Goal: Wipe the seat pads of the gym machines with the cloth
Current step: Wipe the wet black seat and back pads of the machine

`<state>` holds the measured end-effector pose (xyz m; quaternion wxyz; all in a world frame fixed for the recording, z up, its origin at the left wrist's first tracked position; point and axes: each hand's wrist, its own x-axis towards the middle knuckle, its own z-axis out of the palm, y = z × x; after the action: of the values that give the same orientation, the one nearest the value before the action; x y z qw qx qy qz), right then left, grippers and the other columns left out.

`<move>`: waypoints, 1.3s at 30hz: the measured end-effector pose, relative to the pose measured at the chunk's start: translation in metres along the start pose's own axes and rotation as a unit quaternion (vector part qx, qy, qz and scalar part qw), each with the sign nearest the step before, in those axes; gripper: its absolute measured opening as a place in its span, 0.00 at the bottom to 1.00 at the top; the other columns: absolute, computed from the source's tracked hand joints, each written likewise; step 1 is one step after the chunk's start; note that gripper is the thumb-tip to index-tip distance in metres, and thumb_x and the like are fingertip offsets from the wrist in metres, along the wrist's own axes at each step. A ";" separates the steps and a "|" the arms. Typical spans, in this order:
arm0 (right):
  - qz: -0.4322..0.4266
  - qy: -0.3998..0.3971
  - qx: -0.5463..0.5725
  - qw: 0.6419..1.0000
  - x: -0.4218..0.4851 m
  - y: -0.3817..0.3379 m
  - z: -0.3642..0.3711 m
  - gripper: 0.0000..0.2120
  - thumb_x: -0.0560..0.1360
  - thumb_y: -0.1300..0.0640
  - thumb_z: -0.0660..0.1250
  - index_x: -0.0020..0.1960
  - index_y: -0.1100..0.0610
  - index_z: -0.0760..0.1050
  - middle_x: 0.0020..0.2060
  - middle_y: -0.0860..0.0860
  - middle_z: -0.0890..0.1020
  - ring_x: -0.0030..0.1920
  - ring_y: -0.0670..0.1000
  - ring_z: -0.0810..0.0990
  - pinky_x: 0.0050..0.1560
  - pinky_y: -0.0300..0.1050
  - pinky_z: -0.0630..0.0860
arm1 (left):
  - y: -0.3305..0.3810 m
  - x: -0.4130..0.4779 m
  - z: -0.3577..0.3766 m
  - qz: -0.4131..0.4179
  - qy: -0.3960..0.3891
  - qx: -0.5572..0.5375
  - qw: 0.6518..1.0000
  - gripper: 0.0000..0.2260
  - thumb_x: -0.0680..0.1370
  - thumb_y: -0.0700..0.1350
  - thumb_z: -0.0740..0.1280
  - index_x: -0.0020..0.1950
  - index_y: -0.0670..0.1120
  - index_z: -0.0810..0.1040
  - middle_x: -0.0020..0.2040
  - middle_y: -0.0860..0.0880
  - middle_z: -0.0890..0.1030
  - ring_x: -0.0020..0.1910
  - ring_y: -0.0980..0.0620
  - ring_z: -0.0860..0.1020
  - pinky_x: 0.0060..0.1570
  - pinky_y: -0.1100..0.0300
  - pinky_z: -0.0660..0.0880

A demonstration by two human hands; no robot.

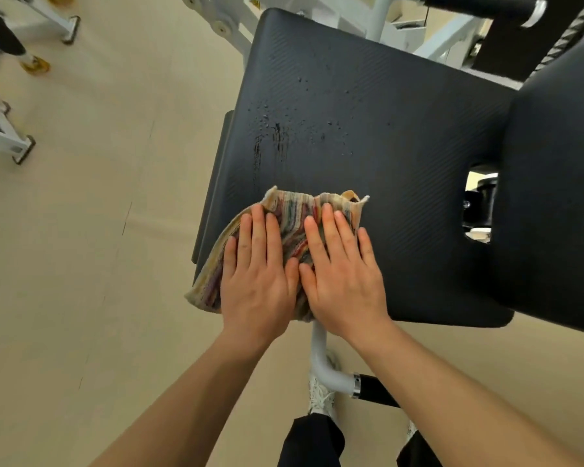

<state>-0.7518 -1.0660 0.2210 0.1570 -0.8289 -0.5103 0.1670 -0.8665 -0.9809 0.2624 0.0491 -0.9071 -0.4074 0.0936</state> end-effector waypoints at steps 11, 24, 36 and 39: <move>0.180 0.012 0.006 0.984 -0.012 0.043 -0.007 0.32 0.84 0.43 0.45 0.83 0.55 0.45 0.82 0.57 0.49 0.82 0.56 0.48 0.80 0.61 0.53 | 0.061 0.042 0.000 0.137 -0.034 -0.019 0.990 0.29 0.86 0.55 0.46 0.83 0.43 0.45 0.83 0.44 0.45 0.82 0.45 0.43 0.80 0.45 0.48; 0.239 0.059 0.026 0.969 0.182 0.121 -0.063 0.30 0.84 0.42 0.41 0.83 0.52 0.41 0.82 0.58 0.44 0.82 0.57 0.41 0.80 0.58 0.39 | 0.112 0.255 -0.023 0.128 0.022 -0.040 0.991 0.29 0.85 0.55 0.45 0.83 0.42 0.48 0.83 0.43 0.48 0.82 0.46 0.46 0.79 0.48 0.42; -0.038 0.047 0.011 0.998 0.194 0.019 -0.052 0.29 0.83 0.45 0.45 0.83 0.52 0.48 0.83 0.54 0.47 0.82 0.55 0.45 0.81 0.56 0.44 | 0.002 0.173 -0.034 -0.071 0.021 -0.063 0.995 0.29 0.85 0.55 0.44 0.83 0.42 0.45 0.83 0.42 0.46 0.82 0.46 0.46 0.80 0.48 0.45; -0.058 0.016 0.022 0.998 0.128 0.013 -0.037 0.29 0.84 0.44 0.46 0.83 0.52 0.49 0.82 0.55 0.49 0.82 0.54 0.46 0.81 0.56 0.46 | 0.003 0.106 -0.025 -0.055 0.003 -0.026 0.998 0.29 0.85 0.55 0.43 0.82 0.42 0.44 0.83 0.42 0.45 0.82 0.46 0.45 0.80 0.47 0.46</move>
<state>-0.6715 -0.9602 0.2342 0.1924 -0.7969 -0.5511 0.1557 -0.7904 -0.9037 0.2730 0.0318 -0.8848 -0.4585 0.0770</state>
